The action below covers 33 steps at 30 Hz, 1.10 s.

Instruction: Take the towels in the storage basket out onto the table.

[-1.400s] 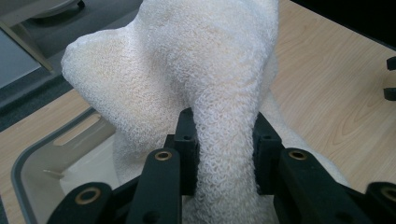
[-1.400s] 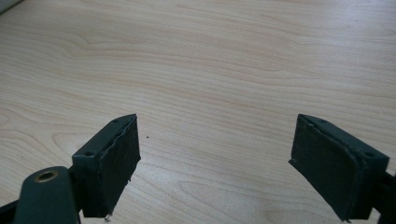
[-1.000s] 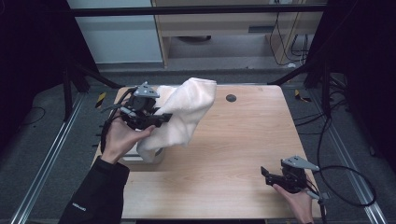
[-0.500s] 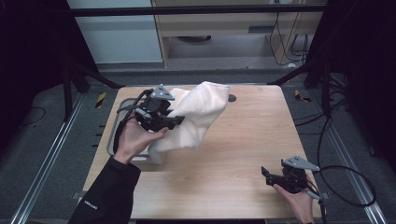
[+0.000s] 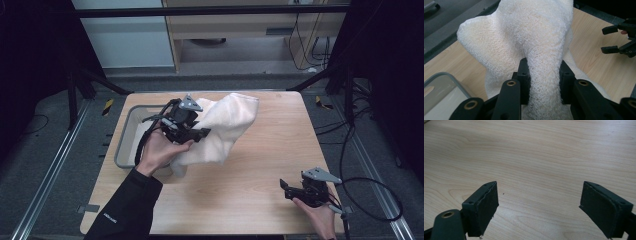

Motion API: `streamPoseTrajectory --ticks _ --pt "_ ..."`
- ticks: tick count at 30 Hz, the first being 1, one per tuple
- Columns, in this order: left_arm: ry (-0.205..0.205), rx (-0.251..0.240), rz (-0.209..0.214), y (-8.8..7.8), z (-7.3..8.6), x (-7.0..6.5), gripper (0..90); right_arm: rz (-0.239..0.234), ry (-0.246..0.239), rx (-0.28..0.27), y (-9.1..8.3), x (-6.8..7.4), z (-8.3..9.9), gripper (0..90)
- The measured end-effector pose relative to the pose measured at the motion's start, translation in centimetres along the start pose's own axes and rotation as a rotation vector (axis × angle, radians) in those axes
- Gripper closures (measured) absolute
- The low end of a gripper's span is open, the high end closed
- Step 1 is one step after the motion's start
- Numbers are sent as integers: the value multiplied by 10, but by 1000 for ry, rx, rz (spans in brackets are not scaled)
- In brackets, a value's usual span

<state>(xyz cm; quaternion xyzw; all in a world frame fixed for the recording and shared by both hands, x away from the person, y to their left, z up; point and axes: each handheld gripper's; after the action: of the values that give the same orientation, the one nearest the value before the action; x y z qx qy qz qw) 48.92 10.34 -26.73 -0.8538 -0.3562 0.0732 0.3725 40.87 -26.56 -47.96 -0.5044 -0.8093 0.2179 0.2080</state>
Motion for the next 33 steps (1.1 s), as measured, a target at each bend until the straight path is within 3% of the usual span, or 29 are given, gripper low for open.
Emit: streamPoseTrajectory --ticks 33 --pt "36 90 77 73 14 -36 693 22 -42 -2 1 -1 2 139"
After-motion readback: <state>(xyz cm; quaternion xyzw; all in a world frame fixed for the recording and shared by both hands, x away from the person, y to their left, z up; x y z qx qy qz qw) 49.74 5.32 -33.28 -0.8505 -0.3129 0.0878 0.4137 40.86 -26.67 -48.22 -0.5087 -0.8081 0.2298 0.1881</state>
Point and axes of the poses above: each handheld gripper's, and its own axes: y roughly forward along the jaws, z roughly out of its underside, x roughly to its left, and after that the axes turned 6 degrees about -z, right-handed
